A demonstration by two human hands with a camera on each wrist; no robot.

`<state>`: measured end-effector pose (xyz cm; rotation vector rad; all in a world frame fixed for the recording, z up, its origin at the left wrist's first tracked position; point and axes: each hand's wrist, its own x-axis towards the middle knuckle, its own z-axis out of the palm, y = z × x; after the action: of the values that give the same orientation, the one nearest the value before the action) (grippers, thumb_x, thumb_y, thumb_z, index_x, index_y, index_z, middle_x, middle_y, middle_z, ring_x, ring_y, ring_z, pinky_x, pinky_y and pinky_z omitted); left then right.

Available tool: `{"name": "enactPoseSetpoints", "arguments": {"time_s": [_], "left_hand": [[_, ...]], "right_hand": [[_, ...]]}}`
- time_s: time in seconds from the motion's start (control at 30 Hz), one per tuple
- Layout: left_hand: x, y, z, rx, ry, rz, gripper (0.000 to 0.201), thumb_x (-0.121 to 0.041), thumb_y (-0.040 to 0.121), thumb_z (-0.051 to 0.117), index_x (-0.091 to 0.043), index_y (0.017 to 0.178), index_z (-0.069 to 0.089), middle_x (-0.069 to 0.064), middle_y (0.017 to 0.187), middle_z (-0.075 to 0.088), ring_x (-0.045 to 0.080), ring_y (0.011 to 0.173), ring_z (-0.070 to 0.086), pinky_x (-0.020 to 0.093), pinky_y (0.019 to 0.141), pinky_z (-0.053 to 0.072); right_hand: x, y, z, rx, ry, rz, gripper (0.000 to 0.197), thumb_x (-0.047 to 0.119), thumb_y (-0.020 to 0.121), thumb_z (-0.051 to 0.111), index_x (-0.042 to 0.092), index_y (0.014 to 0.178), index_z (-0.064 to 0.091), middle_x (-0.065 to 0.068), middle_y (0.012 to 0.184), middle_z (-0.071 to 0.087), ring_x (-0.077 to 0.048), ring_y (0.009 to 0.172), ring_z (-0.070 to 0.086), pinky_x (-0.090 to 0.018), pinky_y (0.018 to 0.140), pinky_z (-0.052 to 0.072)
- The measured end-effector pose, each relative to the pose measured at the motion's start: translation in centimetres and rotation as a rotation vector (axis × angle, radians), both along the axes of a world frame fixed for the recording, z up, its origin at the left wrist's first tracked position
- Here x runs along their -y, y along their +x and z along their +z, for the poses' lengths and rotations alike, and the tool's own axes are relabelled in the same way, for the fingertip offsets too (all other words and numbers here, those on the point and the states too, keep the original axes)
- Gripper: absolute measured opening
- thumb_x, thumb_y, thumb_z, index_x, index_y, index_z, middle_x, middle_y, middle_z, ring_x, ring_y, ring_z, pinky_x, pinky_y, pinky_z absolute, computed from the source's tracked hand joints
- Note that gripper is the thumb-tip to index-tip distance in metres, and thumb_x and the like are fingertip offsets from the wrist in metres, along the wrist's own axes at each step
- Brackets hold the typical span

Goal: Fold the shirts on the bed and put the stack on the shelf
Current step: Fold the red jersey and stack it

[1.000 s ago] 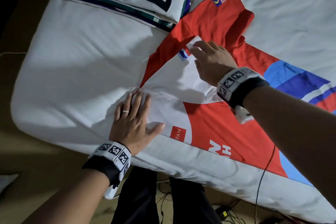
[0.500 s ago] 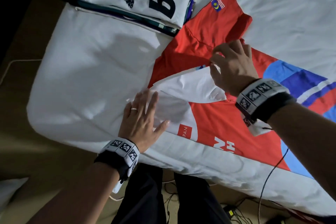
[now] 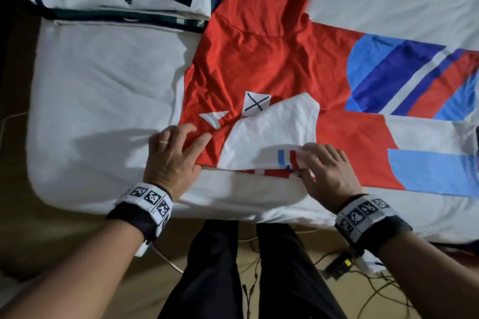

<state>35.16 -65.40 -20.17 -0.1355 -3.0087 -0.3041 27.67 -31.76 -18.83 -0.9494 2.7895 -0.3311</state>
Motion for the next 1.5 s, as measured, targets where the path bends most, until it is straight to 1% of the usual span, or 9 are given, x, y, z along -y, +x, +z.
{"name": "enactPoseSetpoints", "arguments": {"time_s": [0.13,0.23,0.67,0.87,1.0,1.07,1.17,1.33,1.5], "left_hand": [[1.2,-0.1,0.1,-0.067,0.010,-0.196,0.024,-0.008,0.087,0.057,-0.019,0.104,0.069,0.005,0.103,0.067,0.035,0.088,0.062,0.045,0.078,0.046],[2.8,0.0,-0.1,-0.036,0.014,-0.245,0.029,-0.013,0.100,0.045,-0.015,0.105,0.074,0.003,0.103,0.072,0.033,0.087,0.066,0.044,0.076,0.048],[3.7,1.8,-1.1,-0.005,0.061,-0.218,0.024,-0.011,0.095,0.056,-0.003,0.108,0.075,0.015,0.107,0.068,0.038,0.083,0.064,0.049,0.082,0.053],[2.8,0.9,0.3,0.003,0.049,-0.147,0.031,-0.033,0.092,0.060,-0.007,0.084,0.073,0.010,0.091,0.064,0.034,0.079,0.059,0.046,0.075,0.046],[-0.1,-1.4,1.0,-0.004,0.110,-0.095,0.035,-0.034,0.095,0.056,-0.007,0.112,0.070,0.013,0.113,0.065,0.036,0.100,0.063,0.047,0.086,0.047],[-2.4,-2.5,0.7,0.057,0.118,-0.140,0.047,-0.037,0.095,0.053,-0.008,0.132,0.061,0.015,0.135,0.058,0.037,0.122,0.057,0.049,0.098,0.045],[-5.0,-3.1,0.0,0.304,0.006,-0.153,0.070,-0.050,0.095,0.041,-0.020,0.157,0.030,0.008,0.164,0.025,0.030,0.150,0.027,0.055,0.111,0.033],[-4.9,-1.9,-1.9,0.464,-0.055,-0.094,0.087,-0.069,0.091,0.028,-0.026,0.161,0.003,0.005,0.169,0.000,0.025,0.155,0.005,0.055,0.121,0.018],[-5.0,-2.0,-2.3,0.465,-0.056,-0.069,0.093,-0.081,0.087,0.020,-0.028,0.161,-0.001,0.004,0.169,-0.002,0.025,0.155,0.005,0.054,0.122,0.014]], "right_hand": [[-0.2,0.4,0.1,-0.028,-0.121,0.002,0.017,0.015,0.088,0.056,0.009,0.095,0.070,-0.007,0.100,0.066,-0.033,0.079,0.059,-0.040,0.063,0.042],[-0.3,1.2,0.2,-0.063,-0.153,0.040,0.012,0.009,0.089,0.060,0.009,0.092,0.071,-0.006,0.096,0.067,-0.032,0.076,0.058,-0.039,0.062,0.039],[-1.5,1.5,-0.5,0.005,-0.120,0.056,0.019,0.010,0.089,0.057,0.006,0.099,0.072,-0.013,0.114,0.067,-0.036,0.102,0.061,-0.045,0.068,0.047],[-1.5,0.9,0.4,-0.031,-0.188,0.068,0.019,0.020,0.090,0.059,0.007,0.080,0.068,-0.009,0.095,0.065,-0.032,0.082,0.056,-0.041,0.066,0.039],[0.7,-0.6,0.7,-0.090,-0.214,-0.049,0.019,0.019,0.095,0.057,0.005,0.093,0.070,-0.012,0.103,0.064,-0.034,0.081,0.055,-0.044,0.068,0.039],[2.5,-1.6,0.4,-0.102,-0.173,-0.105,0.024,0.022,0.096,0.055,0.006,0.109,0.068,-0.016,0.121,0.062,-0.038,0.098,0.057,-0.046,0.076,0.044],[4.8,-2.2,-0.4,-0.035,0.002,-0.112,0.049,0.038,0.096,0.049,0.010,0.137,0.053,-0.019,0.151,0.040,-0.040,0.134,0.042,-0.049,0.096,0.040],[2.6,-1.6,-2.1,0.119,0.266,-0.057,0.086,0.071,0.091,0.033,0.016,0.157,0.020,-0.016,0.165,0.004,-0.035,0.151,0.009,-0.054,0.112,0.027],[-0.8,-1.5,-1.6,0.158,0.357,-0.157,0.097,0.082,0.086,0.021,0.016,0.156,0.019,-0.013,0.165,0.003,-0.034,0.152,0.006,-0.056,0.114,0.022]]}}
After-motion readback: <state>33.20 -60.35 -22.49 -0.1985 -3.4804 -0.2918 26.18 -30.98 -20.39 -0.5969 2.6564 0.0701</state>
